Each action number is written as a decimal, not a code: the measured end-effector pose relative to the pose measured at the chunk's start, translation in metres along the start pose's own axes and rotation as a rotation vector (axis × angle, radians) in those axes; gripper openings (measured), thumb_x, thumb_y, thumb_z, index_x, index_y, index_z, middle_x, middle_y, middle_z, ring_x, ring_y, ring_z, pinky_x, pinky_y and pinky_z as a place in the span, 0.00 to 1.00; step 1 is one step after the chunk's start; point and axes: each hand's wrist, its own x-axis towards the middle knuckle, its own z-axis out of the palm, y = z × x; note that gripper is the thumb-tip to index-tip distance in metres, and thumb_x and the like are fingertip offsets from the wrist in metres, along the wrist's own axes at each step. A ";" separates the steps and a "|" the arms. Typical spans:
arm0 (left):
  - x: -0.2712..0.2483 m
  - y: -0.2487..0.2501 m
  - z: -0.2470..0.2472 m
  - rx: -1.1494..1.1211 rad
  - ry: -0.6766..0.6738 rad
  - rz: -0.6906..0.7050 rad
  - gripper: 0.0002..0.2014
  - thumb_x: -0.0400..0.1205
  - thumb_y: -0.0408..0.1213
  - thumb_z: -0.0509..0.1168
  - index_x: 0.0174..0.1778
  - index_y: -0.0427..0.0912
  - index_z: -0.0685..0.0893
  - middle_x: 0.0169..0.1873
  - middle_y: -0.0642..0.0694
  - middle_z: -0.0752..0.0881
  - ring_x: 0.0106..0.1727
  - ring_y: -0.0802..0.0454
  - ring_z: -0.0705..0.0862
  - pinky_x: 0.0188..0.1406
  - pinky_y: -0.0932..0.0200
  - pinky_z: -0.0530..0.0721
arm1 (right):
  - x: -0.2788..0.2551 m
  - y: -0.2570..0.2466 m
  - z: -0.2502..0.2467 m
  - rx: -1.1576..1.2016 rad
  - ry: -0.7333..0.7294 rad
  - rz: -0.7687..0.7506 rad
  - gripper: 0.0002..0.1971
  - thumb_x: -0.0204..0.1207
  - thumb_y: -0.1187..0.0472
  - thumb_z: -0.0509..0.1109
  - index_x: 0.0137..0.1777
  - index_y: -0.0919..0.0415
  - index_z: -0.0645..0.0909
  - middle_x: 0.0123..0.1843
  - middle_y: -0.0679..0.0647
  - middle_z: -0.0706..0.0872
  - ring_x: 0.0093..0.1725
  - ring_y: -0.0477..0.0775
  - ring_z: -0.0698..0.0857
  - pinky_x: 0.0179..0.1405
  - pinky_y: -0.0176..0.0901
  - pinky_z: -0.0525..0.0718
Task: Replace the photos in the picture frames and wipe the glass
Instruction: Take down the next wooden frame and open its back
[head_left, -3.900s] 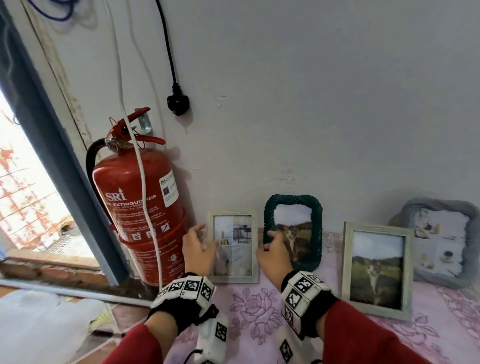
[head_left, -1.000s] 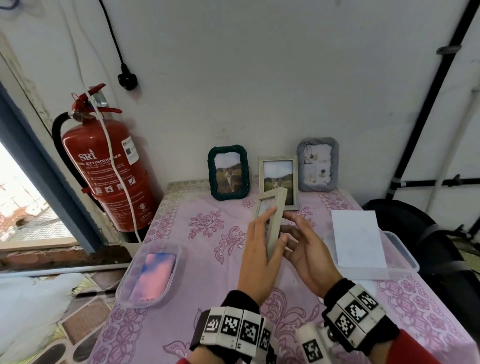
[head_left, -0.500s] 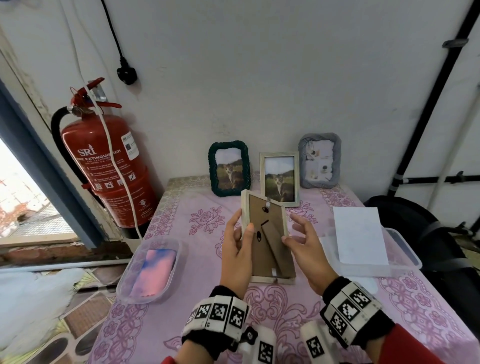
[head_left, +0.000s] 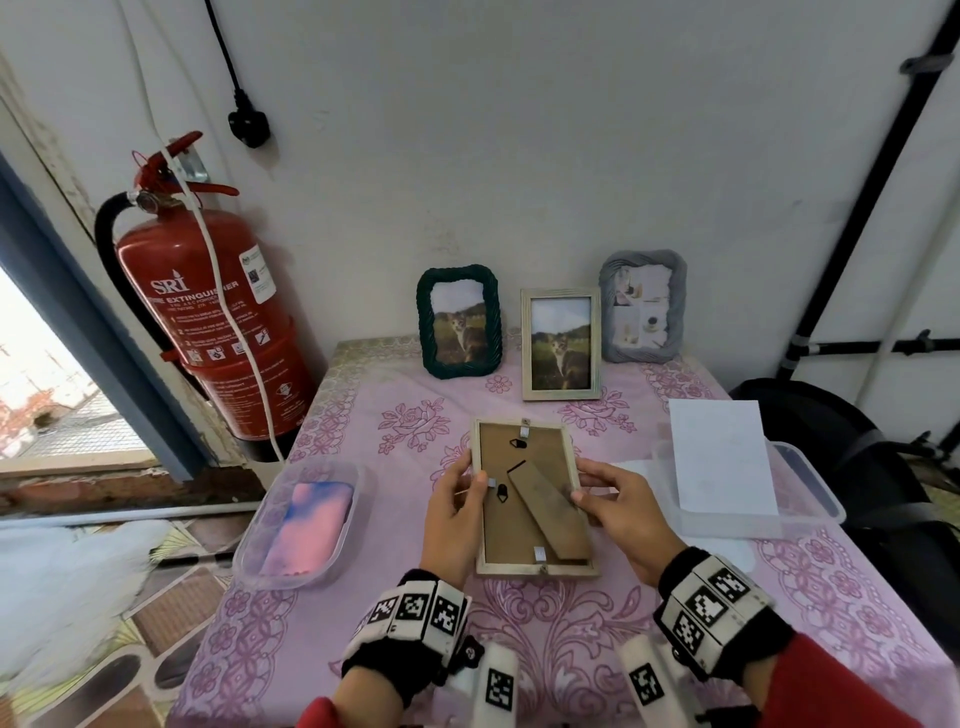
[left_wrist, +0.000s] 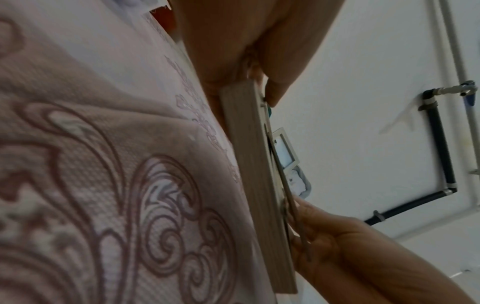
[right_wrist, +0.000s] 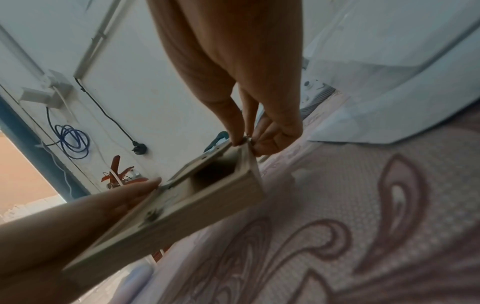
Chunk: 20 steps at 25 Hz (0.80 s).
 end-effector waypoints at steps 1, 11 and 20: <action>0.002 -0.002 -0.003 0.094 -0.009 0.014 0.17 0.84 0.32 0.60 0.69 0.41 0.77 0.54 0.38 0.84 0.54 0.47 0.83 0.53 0.55 0.85 | 0.000 0.003 -0.001 -0.011 -0.014 0.005 0.20 0.76 0.78 0.64 0.65 0.62 0.79 0.56 0.58 0.86 0.54 0.51 0.84 0.42 0.31 0.86; 0.012 -0.025 -0.023 0.411 -0.125 0.033 0.10 0.82 0.30 0.62 0.52 0.42 0.88 0.43 0.30 0.87 0.51 0.39 0.85 0.56 0.46 0.83 | 0.006 0.014 0.000 -0.189 -0.052 0.071 0.19 0.73 0.78 0.68 0.64 0.68 0.80 0.54 0.65 0.87 0.59 0.62 0.84 0.64 0.56 0.82; 0.020 -0.021 -0.035 0.364 -0.239 -0.112 0.16 0.77 0.28 0.69 0.61 0.36 0.83 0.40 0.47 0.87 0.39 0.60 0.86 0.48 0.67 0.86 | 0.014 0.006 -0.005 -0.359 -0.117 0.109 0.25 0.70 0.73 0.74 0.68 0.65 0.76 0.40 0.52 0.80 0.41 0.47 0.81 0.47 0.38 0.83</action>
